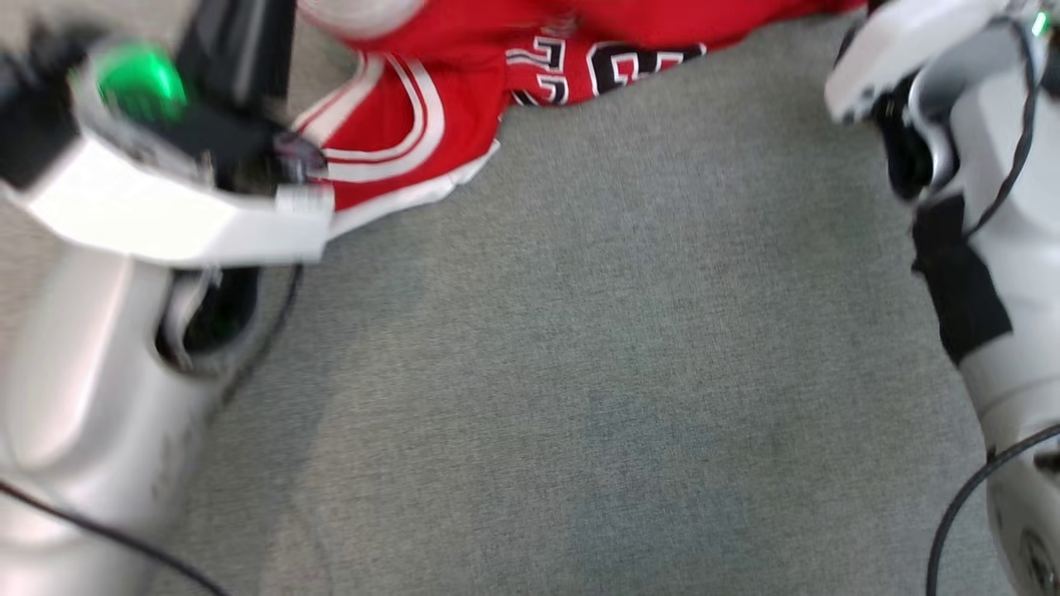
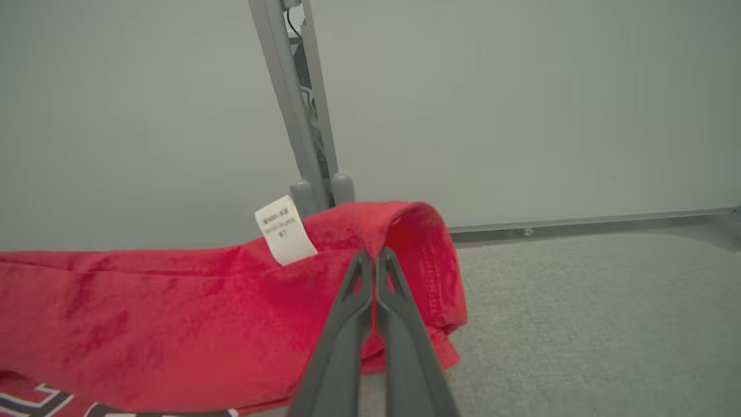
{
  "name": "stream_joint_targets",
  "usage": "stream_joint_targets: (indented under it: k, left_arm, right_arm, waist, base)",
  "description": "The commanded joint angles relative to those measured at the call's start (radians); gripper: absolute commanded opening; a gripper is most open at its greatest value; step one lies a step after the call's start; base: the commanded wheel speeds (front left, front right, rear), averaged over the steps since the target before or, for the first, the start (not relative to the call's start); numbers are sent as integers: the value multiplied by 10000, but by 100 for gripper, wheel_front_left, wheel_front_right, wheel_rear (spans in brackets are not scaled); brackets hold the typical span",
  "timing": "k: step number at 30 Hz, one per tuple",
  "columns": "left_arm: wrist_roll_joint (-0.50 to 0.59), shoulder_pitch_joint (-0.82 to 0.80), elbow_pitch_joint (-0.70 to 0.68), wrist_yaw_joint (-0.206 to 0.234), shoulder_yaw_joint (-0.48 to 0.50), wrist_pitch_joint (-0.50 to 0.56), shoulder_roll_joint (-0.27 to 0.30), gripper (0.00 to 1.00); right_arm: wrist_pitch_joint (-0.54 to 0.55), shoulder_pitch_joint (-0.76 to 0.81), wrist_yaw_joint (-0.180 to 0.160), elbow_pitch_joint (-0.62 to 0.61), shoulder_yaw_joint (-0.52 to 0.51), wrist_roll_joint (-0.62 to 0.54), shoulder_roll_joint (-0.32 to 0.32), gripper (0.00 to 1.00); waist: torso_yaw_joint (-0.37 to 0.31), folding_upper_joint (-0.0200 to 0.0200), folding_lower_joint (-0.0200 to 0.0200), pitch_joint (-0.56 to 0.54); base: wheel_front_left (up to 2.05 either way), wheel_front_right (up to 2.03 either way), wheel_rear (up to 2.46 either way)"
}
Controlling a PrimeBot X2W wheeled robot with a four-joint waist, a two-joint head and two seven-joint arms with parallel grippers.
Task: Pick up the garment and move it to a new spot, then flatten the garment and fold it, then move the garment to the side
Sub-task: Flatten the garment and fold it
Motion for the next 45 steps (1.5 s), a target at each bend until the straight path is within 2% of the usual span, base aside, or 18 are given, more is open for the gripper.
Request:
stream_joint_targets:
  k: [1,5,8,11,12,14,18,20,21,27,30,33,37,45]
  left_arm:
    - [-218,595,-60,-5,177,2,-68,0]
    - [-1021,2547,-438,-7,421,2,-163,0]
    - [-1988,3972,-824,-5,253,2,-179,0]
    - [-3771,5195,-1814,-7,-108,0,-70,0]
    - [-3771,5195,-1814,-7,-108,0,-70,0]
    - [-5778,6850,-2963,-7,-258,5,516,0]
    - [-6717,8114,-3416,-7,-599,43,1266,0]
    - [-6941,8537,-3455,-7,-919,178,1545,0]
    - [-6941,8537,-3455,-7,-919,178,1545,0]
    - [-7821,9384,-3363,-7,-1703,913,2067,0]
    - [-7856,9510,-3254,-7,-1648,835,2185,0]
    - [-7667,9518,-3124,-7,-1473,579,2154,0]
    - [-7522,9228,-3023,-8,-1416,437,2115,0]
    - [-7205,8595,-2813,-8,-1262,238,1914,0]
  right_arm:
    - [274,395,2,-96,173,311,-214,0]
    - [1096,1645,2,-654,656,1226,-529,0]
    - [1802,2797,2,-1319,761,1980,-854,0]
    - [2358,4110,3,-2324,680,2595,-1289,0]
    - [2358,4110,3,-2324,680,2595,-1289,0]
    - [3039,6150,8,-3587,132,3055,-1568,0]
    - [4262,8051,0,-5131,-439,2990,-1750,0]
    - [4854,8956,2,-5938,-949,2769,-1613,0]
    - [4854,8956,2,-5938,-949,2769,-1613,0]
    - [7105,11358,6,-9034,-2276,2136,-825,0]
    - [8066,12260,5,-10661,-2751,1856,-420,0]
    - [8546,12749,5,-11795,-3334,1615,-98,0]
    - [8763,12798,5,-12381,-3728,1156,128,0]
    - [8375,12283,5,-12087,-3577,983,201,0]
  waist:
    - [290,0,-1,-607]
    - [450,0,-1,-1431]
    - [616,0,-1,-2032]
    - [803,0,-1,-2555]
    - [803,0,-1,-2555]
    - [991,0,-1,-3141]
    - [1076,0,-1,-3594]
    - [1141,0,-1,-3828]
    - [1141,0,-1,-3828]
    - [1286,0,-1,-4199]
    - [1314,0,-1,-4221]
    - [1294,0,-1,-4212]
    - [1196,0,-1,-4160]
    - [1008,0,-1,-3886]
  base:
    - [0,0,0]
    - [0,0,0]
    - [0,0,0]
    - [0,0,0]
    - [0,0,0]
    - [0,0,0]
    - [0,0,0]
    - [0,0,0]
    - [0,0,0]
    - [0,0,0]
    - [0,0,0]
    - [0,0,0]
    - [0,0,0]
    - [0,0,0]
